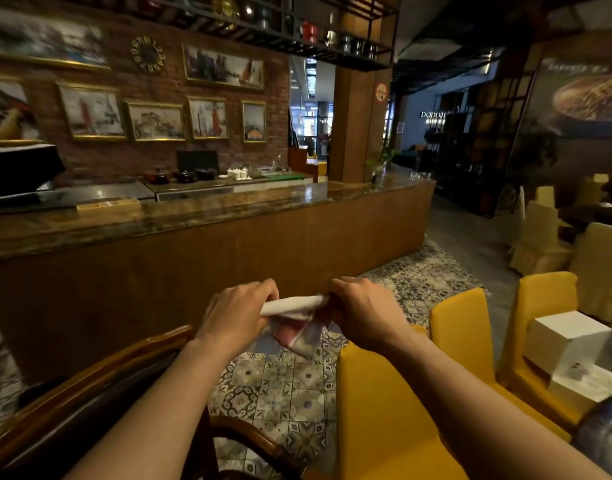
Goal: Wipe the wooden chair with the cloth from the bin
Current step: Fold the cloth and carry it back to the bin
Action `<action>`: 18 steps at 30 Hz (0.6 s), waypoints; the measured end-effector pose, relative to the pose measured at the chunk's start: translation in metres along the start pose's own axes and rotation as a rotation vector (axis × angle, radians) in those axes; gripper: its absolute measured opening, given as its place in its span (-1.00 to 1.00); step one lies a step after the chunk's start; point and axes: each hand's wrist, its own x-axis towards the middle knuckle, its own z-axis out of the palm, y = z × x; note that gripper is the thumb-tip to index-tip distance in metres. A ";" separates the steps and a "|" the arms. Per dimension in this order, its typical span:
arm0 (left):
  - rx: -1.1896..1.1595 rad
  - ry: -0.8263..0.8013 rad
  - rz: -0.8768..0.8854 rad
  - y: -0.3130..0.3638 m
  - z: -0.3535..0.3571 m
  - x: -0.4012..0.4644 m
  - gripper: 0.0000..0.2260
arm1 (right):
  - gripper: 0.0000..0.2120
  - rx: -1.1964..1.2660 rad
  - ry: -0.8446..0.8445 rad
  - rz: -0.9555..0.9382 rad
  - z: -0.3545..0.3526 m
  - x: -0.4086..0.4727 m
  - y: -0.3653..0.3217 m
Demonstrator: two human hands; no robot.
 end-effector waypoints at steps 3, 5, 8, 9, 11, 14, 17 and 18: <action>0.036 0.032 -0.008 0.003 -0.013 0.010 -0.68 | -0.77 0.001 0.022 -0.021 -0.009 0.012 0.003; 0.052 0.053 -0.021 0.004 -0.021 0.017 -0.68 | -0.80 0.012 0.042 -0.033 -0.013 0.021 0.006; 0.084 0.067 -0.051 0.001 -0.033 0.023 -0.69 | -0.84 0.031 0.063 -0.074 -0.015 0.038 0.009; 0.101 0.073 -0.069 -0.002 -0.038 0.022 -0.69 | -0.85 0.042 0.064 -0.098 -0.012 0.045 0.007; 0.134 0.080 -0.102 -0.009 -0.046 0.019 -0.69 | -0.86 0.063 0.065 -0.139 -0.007 0.059 0.002; 0.192 0.072 -0.200 -0.031 -0.065 -0.001 -0.71 | -0.86 0.134 0.055 -0.229 0.009 0.084 -0.023; 0.258 0.060 -0.322 -0.060 -0.092 -0.041 -0.71 | -0.86 0.229 0.037 -0.356 0.030 0.104 -0.071; 0.279 0.057 -0.373 -0.069 -0.103 -0.059 -0.69 | -0.86 0.264 0.027 -0.404 0.037 0.109 -0.092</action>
